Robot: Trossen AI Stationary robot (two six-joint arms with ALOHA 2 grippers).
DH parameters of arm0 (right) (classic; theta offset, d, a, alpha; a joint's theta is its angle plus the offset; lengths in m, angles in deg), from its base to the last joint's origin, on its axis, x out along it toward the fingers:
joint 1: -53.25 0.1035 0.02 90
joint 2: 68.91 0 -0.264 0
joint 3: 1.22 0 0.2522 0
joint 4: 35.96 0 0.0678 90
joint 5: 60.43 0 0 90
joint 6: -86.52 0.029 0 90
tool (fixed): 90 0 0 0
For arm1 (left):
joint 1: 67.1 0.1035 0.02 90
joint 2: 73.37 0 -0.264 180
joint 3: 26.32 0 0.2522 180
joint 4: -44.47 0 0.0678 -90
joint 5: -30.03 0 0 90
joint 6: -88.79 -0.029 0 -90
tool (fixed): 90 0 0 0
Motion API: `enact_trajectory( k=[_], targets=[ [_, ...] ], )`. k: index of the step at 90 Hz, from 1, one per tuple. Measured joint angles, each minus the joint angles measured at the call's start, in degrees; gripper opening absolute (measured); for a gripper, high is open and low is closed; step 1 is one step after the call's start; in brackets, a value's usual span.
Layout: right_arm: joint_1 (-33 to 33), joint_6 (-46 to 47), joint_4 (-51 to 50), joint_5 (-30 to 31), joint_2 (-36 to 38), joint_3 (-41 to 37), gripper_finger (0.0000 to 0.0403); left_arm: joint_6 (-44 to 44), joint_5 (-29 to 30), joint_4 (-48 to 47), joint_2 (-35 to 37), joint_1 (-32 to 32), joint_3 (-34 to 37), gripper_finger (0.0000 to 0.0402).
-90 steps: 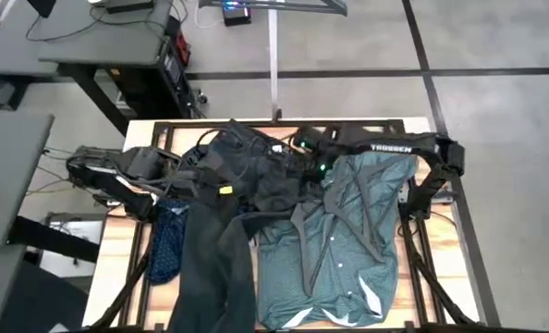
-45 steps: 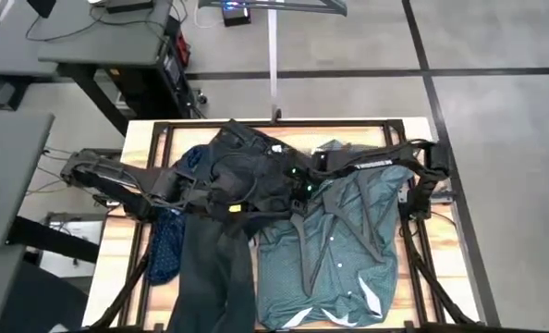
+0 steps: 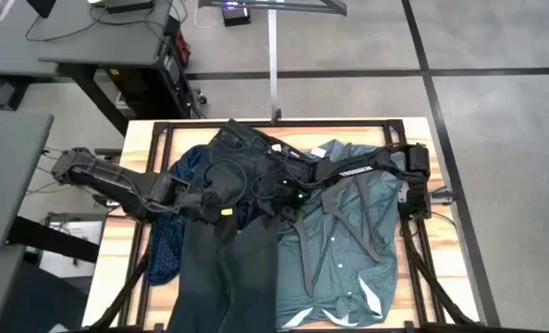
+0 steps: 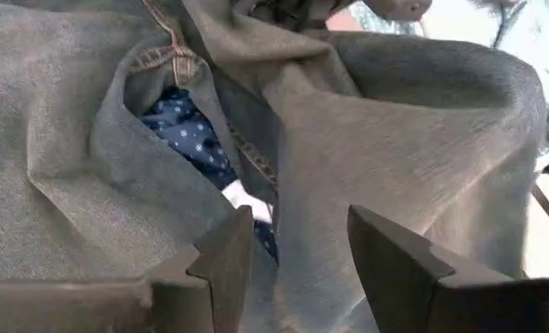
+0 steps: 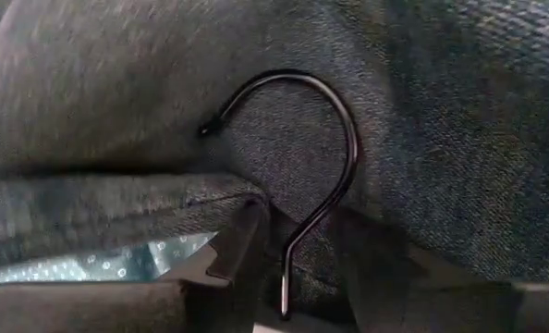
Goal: Hang clothes
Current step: Hang the black pants on the rack
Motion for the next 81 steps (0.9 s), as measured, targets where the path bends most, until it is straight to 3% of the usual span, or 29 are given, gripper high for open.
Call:
enact_trajectory(
  k=[22,40,61,81],
  targets=[
    [-1.8,0.4,0.9,5.1,3.8,0.0,0.0118,-1.5,-0.1,1.0,0.4,-0.8,0.0,0.0162],
    [-1.1,2.7,2.3,2.9,0.7,-0.1,0.0118,-1.9,0.0,2.3,0.4,-0.7,0.0,0.0162],
    [1.5,2.3,1.5,2.4,2.0,-0.1,0.0118,-0.4,-0.1,2.4,0.4,-0.9,0.0,0.0162],
    [3.1,-1.2,2.1,5.1,0.0,-0.2,0.0114,-0.4,0.0,2.5,0.4,-0.7,0.0,0.0162]
  ],
)
